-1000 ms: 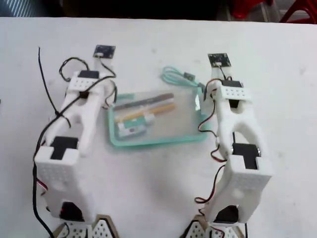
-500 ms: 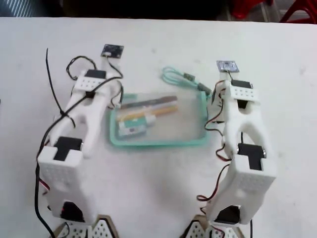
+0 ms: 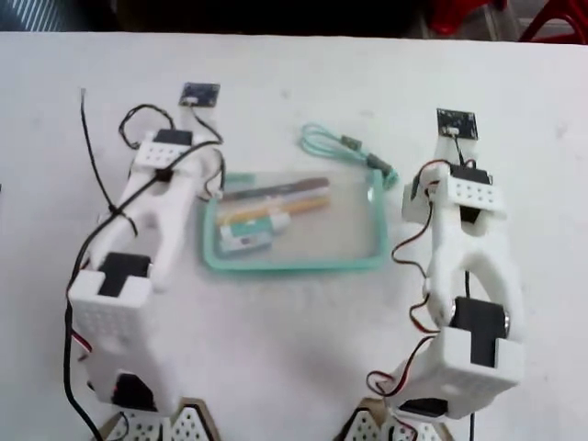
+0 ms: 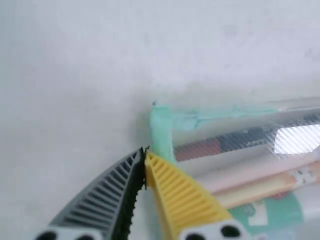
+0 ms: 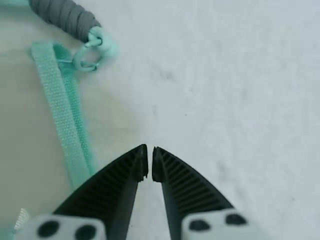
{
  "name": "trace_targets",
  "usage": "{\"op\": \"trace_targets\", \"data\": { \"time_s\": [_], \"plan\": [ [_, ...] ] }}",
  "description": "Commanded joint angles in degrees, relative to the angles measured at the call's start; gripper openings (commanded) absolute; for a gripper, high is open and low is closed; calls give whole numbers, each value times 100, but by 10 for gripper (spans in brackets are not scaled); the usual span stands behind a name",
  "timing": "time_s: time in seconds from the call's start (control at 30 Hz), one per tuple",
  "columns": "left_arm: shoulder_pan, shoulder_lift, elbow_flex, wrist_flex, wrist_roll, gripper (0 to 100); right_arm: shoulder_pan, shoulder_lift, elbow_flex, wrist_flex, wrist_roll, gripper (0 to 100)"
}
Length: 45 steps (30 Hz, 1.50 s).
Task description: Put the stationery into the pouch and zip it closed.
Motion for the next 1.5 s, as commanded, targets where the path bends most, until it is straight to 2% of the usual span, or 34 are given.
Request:
{"op": "trace_targets", "data": {
  "time_s": [0.0, 0.5, 0.73, 1.0, 1.17, 1.3, 1.47],
  "plan": [
    [558, -127, 53, -18, 62, 22, -75, -321, 0, -92, -44, 19],
    [919, -330, 132, -167, 62, 22, -66, -321, 9, -92, -44, 19],
    [365, -620, 220, -167, 105, 22, -48, -312, 18, -92, -35, 19],
    [303, -927, 492, -141, 176, 22, -48, -312, 193, -382, -26, 19],
    [171, -2000, 1187, -220, 519, 22, -48, -312, 229, -444, -53, 19],
    [-92, -3389, 2215, -826, 466, 22, -48, -312, 229, -418, -53, 19],
    [-620, -5305, 3631, -2198, -1099, 21, -48, -330, 229, -418, -53, 19]
  ]
}}
